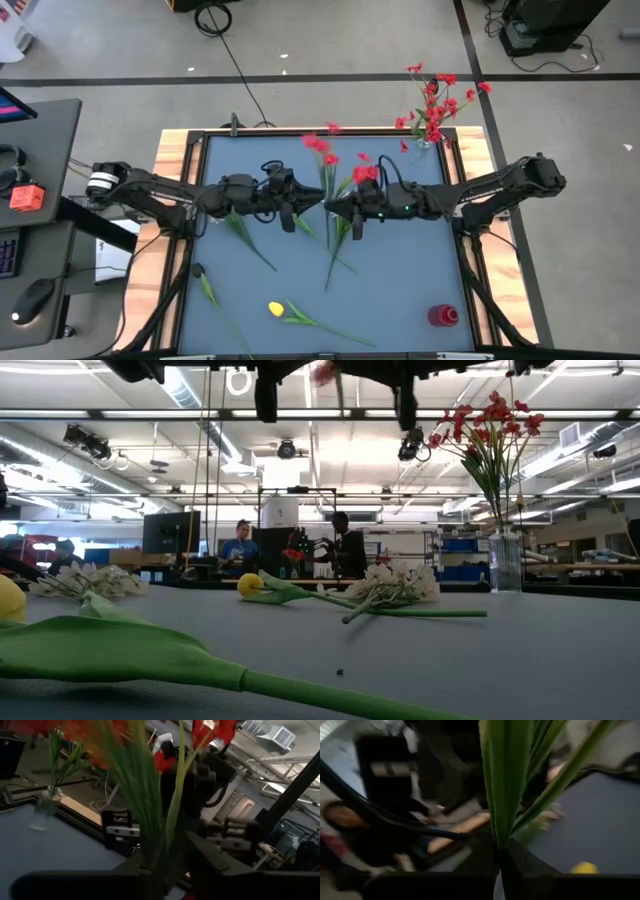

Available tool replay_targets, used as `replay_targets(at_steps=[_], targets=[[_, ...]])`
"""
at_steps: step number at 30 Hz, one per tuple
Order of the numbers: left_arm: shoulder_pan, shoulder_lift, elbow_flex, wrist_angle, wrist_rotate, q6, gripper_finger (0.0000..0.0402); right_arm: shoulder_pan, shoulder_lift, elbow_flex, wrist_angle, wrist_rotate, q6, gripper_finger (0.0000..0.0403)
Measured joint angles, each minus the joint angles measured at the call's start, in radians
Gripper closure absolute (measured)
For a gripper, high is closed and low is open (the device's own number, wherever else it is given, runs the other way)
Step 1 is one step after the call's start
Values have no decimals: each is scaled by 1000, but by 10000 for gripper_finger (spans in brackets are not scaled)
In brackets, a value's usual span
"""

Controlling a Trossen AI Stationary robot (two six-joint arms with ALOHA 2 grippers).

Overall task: Sort flowers into vase by color
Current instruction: Put the red flowers into the transparent vase

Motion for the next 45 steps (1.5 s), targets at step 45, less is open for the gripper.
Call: replay_targets(at_steps=[45], targets=[[103, -219, -1, -480, -4, 145, 235, 310, -730, 0, -649, 752, -472, 388]])
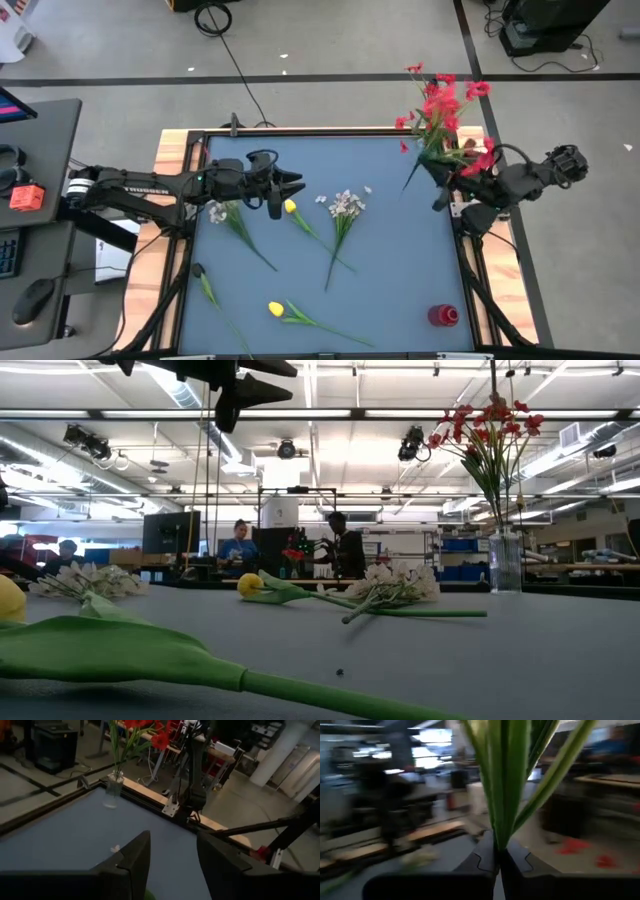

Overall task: Sort flowers into vase by color
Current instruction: Put the red flowers into the transparent vase

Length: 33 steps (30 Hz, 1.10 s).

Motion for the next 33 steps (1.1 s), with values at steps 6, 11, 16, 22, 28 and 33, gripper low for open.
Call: replay_targets(at_steps=[6, 11, 16, 22, 28, 33], targets=[[0, 0, 0, 6, 0, 120, 235, -80, 83, 0, -20, -432, -30, 385], [0, 0, 0, 14, 0, 128, 235, -126, 234, -1, 8, -684, 34, 387], [-2, 0, 0, 13, 0, 142, 240, -131, 404, -1, 191, -823, -4, 389], [-41, -17, -1, 15, 0, 212, 267, -180, 508, -106, 387, -970, 9, 389], [-89, -52, -1, -61, 0, 210, 285, -219, 435, -291, 610, -981, 29, 389], [-137, -73, -2, -106, -45, 195, 293, -237, 275, -388, 562, -908, 36, 389]])
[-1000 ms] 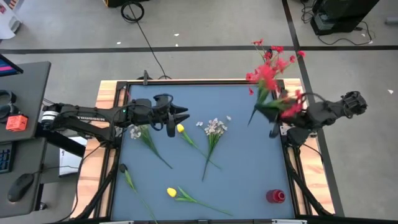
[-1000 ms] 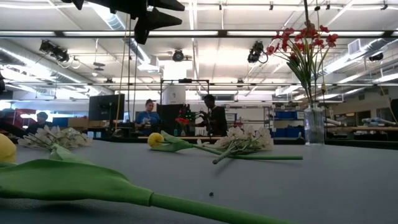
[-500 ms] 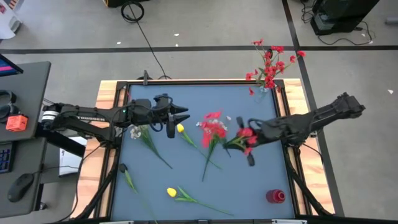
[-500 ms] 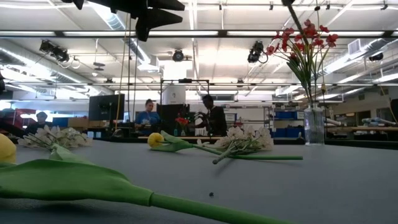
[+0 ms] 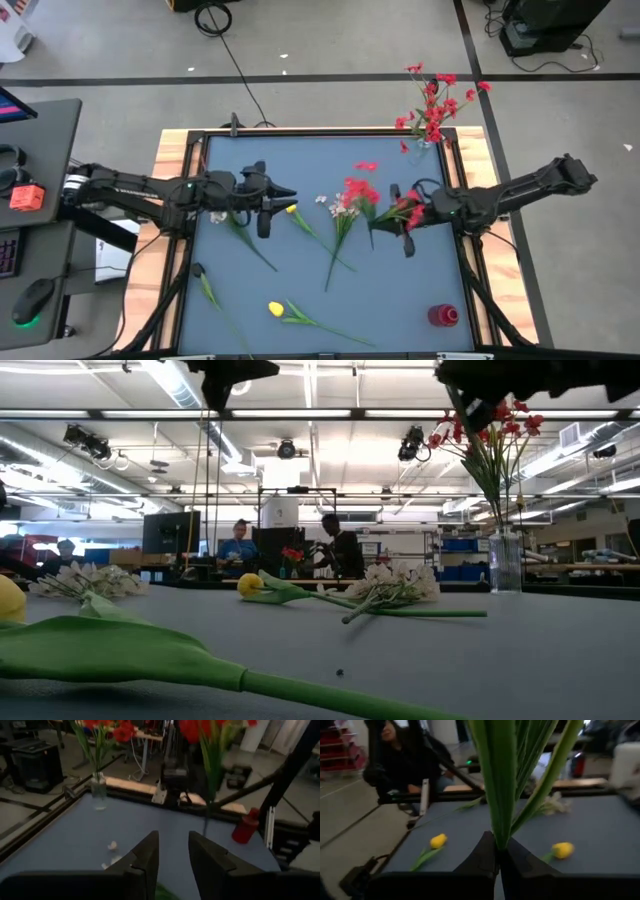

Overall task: Sort flowers into vase by color
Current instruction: Put the red flowers into the transparent vase

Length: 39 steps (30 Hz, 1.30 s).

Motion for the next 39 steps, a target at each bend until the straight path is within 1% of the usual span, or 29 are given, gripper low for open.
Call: replay_targets(at_steps=[4, 7, 10, 14, 20, 25, 27, 29, 32, 39], targets=[[-27, -2, 0, 0, -63, -13, 298, -3, -157, -63, -13, 119, -85, 389], [-31, -1, 0, -5, -67, -15, 301, -14, -282, -113, -18, 241, -165, 390], [-31, -1, 0, -18, -67, -15, 301, -34, -399, -163, -24, 409, -255, 390], [-26, -1, 0, -17, -67, -15, 302, -57, -522, -209, -23, 637, -365, 390], [-21, -1, 0, -20, -71, -10, 302, -85, -635, -226, -39, 899, -492, 390], [-21, -1, 0, -21, -71, -9, 302, -95, -682, -212, -25, 1150, -651, 390], [-21, -1, 0, -21, -71, -9, 302, -103, -698, -205, -23, 1226, -698, 390], [-21, -1, 0, -21, -82, -8, 302, -115, -714, -205, -21, 1269, -718, 390], [-20, -1, 0, -21, -94, -7, 302, -143, -737, -204, -16, 1271, -693, 390], [11, 0, 0, -20, -104, 10, 302, -265, -752, -204, -15, 1273, -512, 390]])
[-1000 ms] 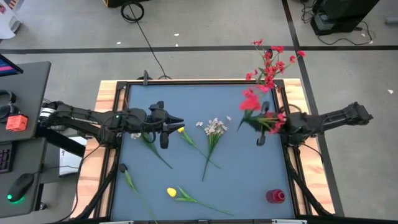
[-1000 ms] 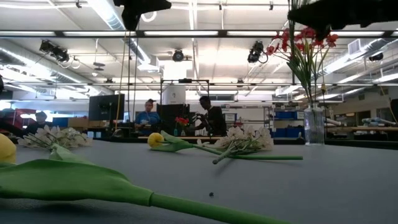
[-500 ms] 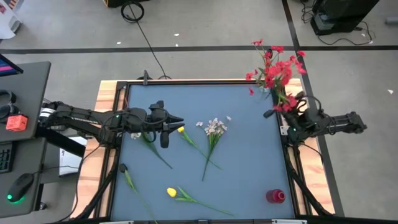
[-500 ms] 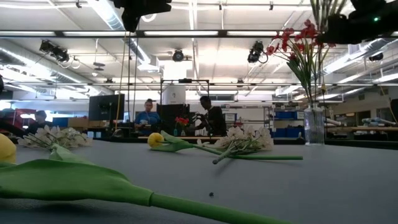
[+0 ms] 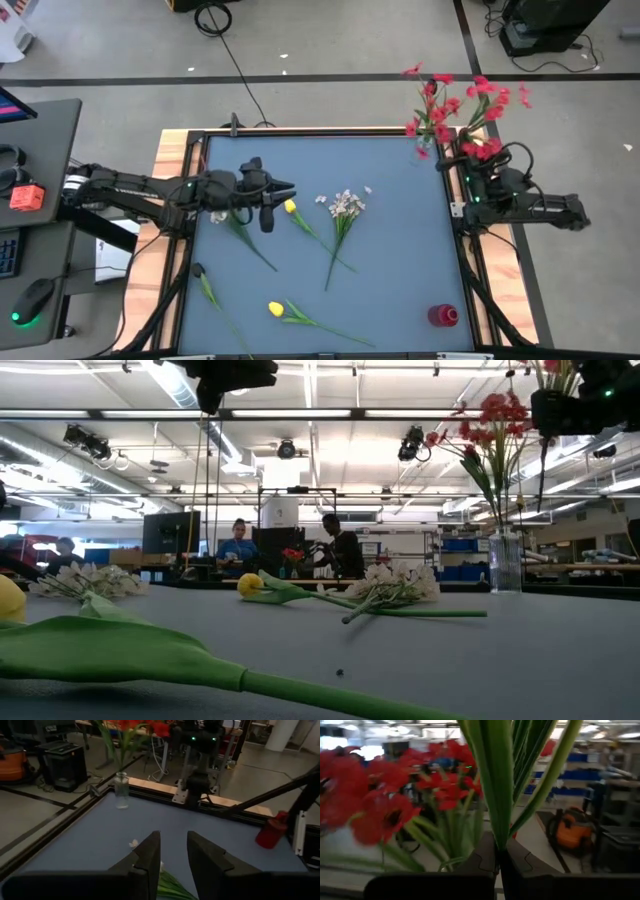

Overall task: Sort flowers into vase by color
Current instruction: Put the red flowers into the transparent vase

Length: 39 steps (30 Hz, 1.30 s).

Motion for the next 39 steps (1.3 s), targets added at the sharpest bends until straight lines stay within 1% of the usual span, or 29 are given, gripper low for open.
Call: replay_targets(at_steps=[6, 9, 13, 16, 22, 25, 30, 36, 39], targets=[[19, 3, 0, 1, 0, 8, 302, -119, 2, 0, 22, -24, 25, 390], [19, 3, 0, 0, 1, 10, 302, -165, 3, 0, 78, -93, 28, 390], [19, 3, 0, 0, 1, 28, 302, -225, 36, 0, 111, -132, 43, 390], [19, 6, 1, 1, 1, 28, 302, -270, 93, 0, 111, -166, 97, 390], [19, 20, 3, 6, 4, 28, 302, -357, 261, 0, 132, -205, 194, 390], [18, 24, 2, -4, 5, 21, 302, -386, 335, 0, 210, -219, 202, 390], [13, 31, 2, -5, 4, 2, 302, -430, 424, 0, 325, -252, 176, 390], [11, 43, 1, -7, 5, 2, 302, -482, 510, 0, 340, -304, 215, 390], [12, 47, 1, 7, 4, 1, 302, -493, 542, 0, 342, -310, 221, 390]])
